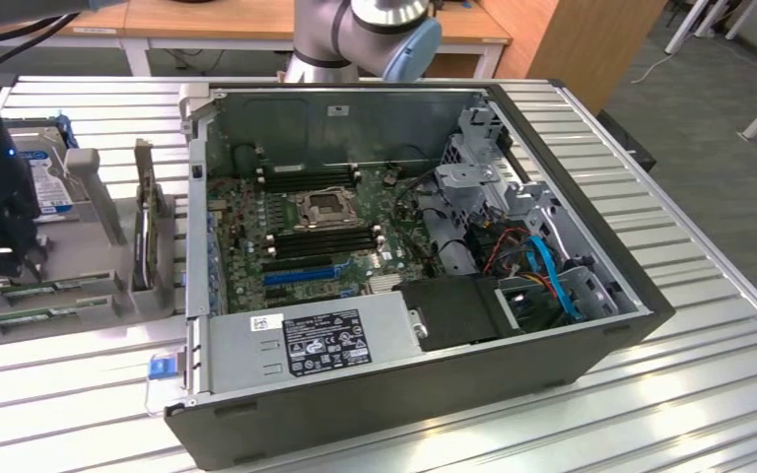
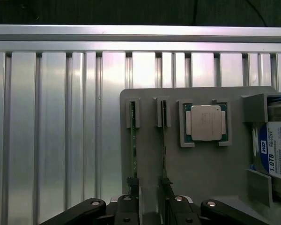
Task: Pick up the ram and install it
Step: 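Pick up the ram and move it above insertion slot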
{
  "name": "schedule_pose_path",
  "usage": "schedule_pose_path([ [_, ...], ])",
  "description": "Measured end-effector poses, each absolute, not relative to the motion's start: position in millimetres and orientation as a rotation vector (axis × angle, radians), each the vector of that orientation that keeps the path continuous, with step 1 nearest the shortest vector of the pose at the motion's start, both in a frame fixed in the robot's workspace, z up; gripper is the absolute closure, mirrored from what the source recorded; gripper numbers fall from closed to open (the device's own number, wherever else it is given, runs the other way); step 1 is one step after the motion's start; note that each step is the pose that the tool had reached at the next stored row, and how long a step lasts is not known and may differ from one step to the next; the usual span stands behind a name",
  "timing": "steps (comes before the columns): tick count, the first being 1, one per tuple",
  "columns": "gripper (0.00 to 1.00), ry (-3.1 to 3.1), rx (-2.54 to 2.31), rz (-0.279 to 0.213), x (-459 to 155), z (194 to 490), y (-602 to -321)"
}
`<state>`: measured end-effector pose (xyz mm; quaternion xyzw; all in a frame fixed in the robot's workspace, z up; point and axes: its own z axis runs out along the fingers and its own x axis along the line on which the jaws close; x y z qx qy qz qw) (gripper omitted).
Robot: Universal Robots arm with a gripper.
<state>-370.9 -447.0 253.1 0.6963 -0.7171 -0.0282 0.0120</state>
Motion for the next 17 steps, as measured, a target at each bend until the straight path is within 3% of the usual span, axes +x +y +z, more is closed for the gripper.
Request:
schedule_pose_path([
  [17,0.69,-2.236,2.171,-0.088,-370.9,240.7,-447.4],
])
